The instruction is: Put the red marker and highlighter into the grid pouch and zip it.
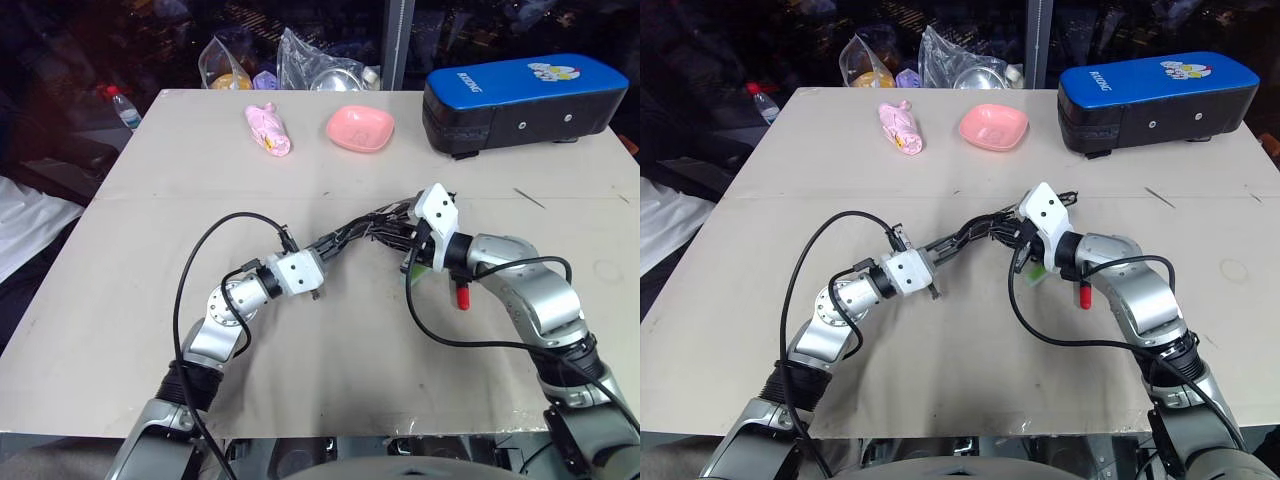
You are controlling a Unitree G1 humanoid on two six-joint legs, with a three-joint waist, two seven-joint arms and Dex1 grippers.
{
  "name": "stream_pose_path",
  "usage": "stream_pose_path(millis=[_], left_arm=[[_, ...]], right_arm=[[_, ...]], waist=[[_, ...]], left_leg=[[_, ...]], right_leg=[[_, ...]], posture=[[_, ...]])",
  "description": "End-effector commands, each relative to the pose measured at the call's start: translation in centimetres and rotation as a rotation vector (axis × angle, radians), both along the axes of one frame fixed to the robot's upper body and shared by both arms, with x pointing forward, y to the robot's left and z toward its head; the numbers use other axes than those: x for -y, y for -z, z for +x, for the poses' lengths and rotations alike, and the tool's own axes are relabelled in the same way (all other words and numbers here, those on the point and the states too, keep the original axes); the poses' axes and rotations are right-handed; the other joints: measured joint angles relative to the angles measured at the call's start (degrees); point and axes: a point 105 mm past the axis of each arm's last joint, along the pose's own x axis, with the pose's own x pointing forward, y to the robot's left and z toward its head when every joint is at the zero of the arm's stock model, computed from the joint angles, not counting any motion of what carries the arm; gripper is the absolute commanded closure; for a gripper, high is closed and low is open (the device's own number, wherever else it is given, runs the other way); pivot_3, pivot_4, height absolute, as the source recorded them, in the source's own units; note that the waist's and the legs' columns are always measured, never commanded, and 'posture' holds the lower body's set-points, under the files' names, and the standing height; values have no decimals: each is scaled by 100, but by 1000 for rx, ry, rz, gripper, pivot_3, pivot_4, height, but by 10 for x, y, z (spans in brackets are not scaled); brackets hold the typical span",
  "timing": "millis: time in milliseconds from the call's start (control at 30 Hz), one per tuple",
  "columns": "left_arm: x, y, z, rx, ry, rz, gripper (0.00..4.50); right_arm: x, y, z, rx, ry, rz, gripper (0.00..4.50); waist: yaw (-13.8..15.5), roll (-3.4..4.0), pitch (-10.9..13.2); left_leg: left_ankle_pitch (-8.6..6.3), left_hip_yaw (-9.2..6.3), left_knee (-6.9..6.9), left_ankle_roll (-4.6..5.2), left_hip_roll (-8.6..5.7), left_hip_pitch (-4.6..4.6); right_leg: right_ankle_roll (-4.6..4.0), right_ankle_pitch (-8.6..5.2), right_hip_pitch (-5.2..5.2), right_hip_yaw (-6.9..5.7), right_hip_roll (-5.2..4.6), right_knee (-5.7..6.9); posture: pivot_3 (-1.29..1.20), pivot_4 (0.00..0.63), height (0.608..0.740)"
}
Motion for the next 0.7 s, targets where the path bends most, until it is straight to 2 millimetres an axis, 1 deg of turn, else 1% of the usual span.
stream_pose_path(millis=[33,167,467,567,700], left_arm=[[6,-8,-5,37,31,0,4500],[6,-7,-7,31,33,4,4500],[11,-6,-7,26,30,4,4500],[11,-6,-6,20,24,-4,4500],[11,-7,-2,12,15,-23,4500]], right_arm=[[-14,-13,-11,49,-127,6,4395],[-22,-17,-19,41,-215,11,4395],[-29,-18,-40,-6,-362,10,4395],[-26,-18,-43,-13,-357,17,4395],[-13,-15,-38,-16,-291,9,4395]], waist=[[0,0,0],[-1,0,0],[3,0,0],[5,0,0],[21,0,0]], left_leg=[[0,0,0,0,0,0],[0,-3,0,0,0,-4],[0,-19,5,0,-1,-22],[2,-25,15,-2,-1,-58],[2,-27,15,-2,-2,-59]], right_leg=[[0,0,0,0,0,0],[0,0,-2,-3,0,0],[0,0,-6,-23,-5,-3],[-1,1,-41,-27,-5,7],[0,1,-40,-31,-6,6]], posture=[[0,150,740],[0,150,740],[0,150,740],[0,150,740],[0,150,740]])
